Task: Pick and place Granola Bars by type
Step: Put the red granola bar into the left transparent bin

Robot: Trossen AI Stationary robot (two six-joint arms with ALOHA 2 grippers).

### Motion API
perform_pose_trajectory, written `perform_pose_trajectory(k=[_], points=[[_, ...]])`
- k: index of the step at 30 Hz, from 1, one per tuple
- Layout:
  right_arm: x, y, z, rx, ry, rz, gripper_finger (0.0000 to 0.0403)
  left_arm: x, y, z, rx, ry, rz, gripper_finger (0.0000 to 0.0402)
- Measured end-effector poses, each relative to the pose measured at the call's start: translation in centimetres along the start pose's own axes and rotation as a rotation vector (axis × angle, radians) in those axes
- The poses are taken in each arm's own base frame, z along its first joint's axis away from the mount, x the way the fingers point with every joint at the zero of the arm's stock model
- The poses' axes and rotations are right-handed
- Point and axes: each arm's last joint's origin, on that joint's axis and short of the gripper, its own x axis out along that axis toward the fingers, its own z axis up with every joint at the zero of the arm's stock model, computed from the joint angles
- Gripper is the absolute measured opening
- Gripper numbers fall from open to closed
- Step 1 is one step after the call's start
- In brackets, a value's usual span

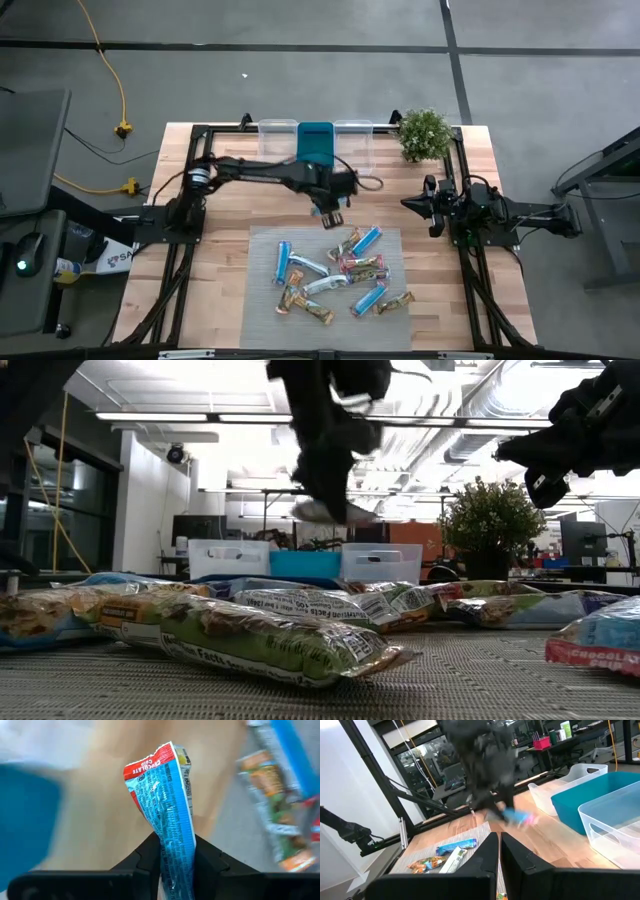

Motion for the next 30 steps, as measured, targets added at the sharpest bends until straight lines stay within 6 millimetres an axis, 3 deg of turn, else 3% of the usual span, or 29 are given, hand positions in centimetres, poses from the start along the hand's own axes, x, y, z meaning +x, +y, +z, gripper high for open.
perform_pose_trajectory(k=[6, 13, 19, 30], points=[[0.0, 0.0, 0.0, 0.0, 0.0, 0.0, 0.0, -5.8, 4.2, -1.0, -0.063, -0.05, 0.23, 0.0075], [0.0, 0.0, 0.0, 0.0, 0.005, -0.002, 0.0, -10.0, 9.3, -3.0, -0.175, -0.017, 0.472, 0.0075], [0.1, 0.0, -0.1, 0.0, 0.012, -0.005, 0.0, -10.3, 13.4, -3.9, -0.332, 0.039, 0.586, 0.0075], [0.1, 0.0, -0.1, 0.0, 0.012, -0.005, 0.0, -9.8, 20.5, -5.1, -0.541, 0.092, 0.484, 0.0075]])
